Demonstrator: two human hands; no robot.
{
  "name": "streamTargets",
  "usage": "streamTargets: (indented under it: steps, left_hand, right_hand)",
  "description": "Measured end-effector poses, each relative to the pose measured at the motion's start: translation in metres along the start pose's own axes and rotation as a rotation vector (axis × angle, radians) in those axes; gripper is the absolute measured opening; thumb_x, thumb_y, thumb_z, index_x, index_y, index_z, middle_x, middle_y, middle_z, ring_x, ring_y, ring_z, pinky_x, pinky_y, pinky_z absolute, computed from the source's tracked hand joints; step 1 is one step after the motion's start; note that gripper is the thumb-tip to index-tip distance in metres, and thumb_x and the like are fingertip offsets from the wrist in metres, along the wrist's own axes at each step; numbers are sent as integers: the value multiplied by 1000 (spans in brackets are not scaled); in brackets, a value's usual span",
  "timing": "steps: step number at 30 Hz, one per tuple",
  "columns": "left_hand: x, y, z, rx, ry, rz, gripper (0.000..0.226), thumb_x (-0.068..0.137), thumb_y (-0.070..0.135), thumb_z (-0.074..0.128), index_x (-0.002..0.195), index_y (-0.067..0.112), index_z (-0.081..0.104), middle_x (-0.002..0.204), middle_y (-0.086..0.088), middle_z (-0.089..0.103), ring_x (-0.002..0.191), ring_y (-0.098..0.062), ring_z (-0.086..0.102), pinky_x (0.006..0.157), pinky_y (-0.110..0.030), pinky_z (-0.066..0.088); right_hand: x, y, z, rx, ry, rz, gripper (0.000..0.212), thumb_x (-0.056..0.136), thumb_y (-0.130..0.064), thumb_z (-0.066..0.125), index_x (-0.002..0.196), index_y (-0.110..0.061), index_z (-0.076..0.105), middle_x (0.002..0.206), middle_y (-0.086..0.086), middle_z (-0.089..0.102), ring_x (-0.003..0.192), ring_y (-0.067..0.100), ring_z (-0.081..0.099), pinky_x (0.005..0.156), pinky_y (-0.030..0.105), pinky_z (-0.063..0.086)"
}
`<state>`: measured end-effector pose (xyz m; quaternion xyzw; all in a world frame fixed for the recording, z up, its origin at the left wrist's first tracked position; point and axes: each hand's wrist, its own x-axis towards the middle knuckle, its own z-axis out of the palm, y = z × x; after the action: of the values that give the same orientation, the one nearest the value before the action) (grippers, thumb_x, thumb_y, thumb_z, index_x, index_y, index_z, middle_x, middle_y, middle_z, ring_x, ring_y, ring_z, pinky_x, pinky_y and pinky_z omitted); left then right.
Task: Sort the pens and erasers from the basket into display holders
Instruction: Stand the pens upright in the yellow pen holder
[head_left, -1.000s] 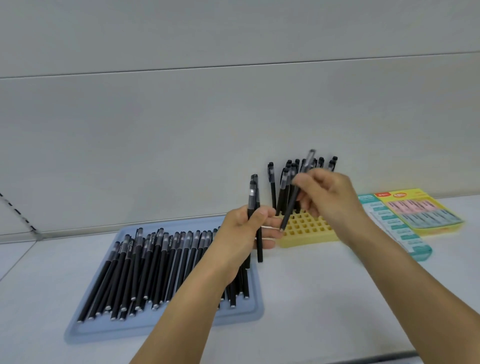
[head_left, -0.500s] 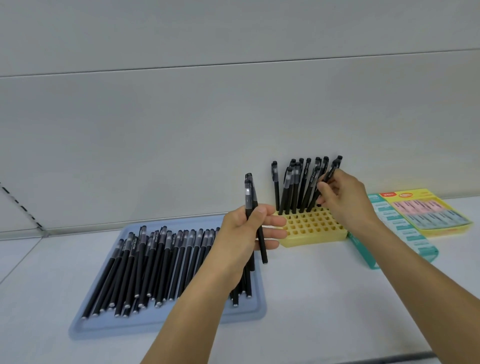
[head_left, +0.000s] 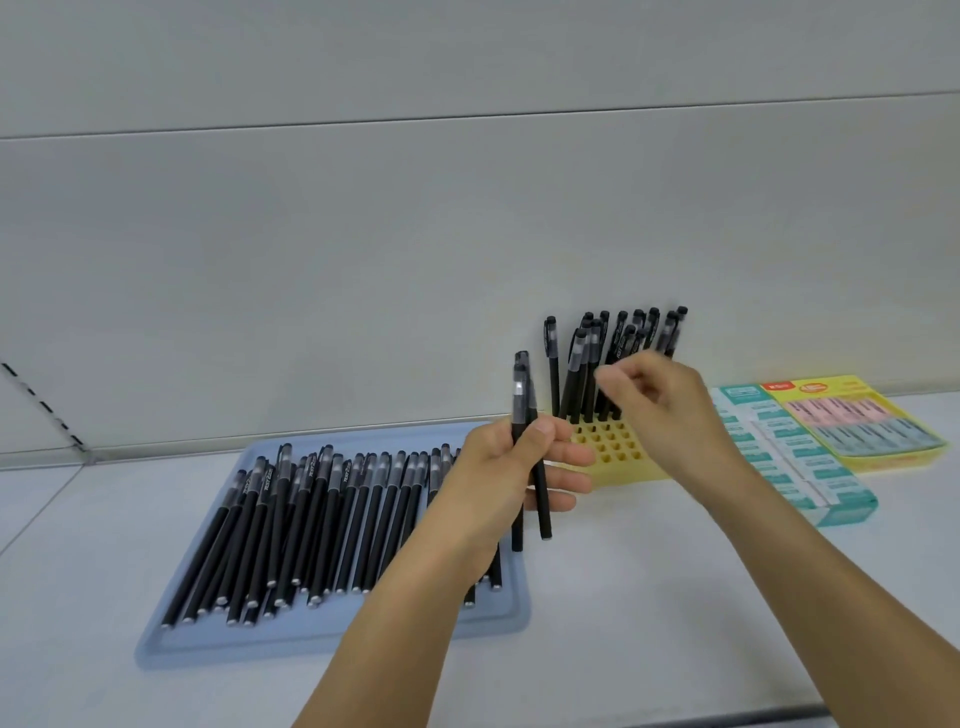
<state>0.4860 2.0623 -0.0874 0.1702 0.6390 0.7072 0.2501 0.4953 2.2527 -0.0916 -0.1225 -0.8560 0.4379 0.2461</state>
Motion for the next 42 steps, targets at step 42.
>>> streamTargets:
  steps: [42]
  left_hand:
    - [10,3,6,164,76,-38,28,104,32,41,104,18,65,61,9,55,49,-6,42,49,-20,38]
  right_hand:
    - [-1,1,-23,-24,131,-5,23,85,-49,60,87,-25,62,77,-7,64,76,10,61,67,32,49]
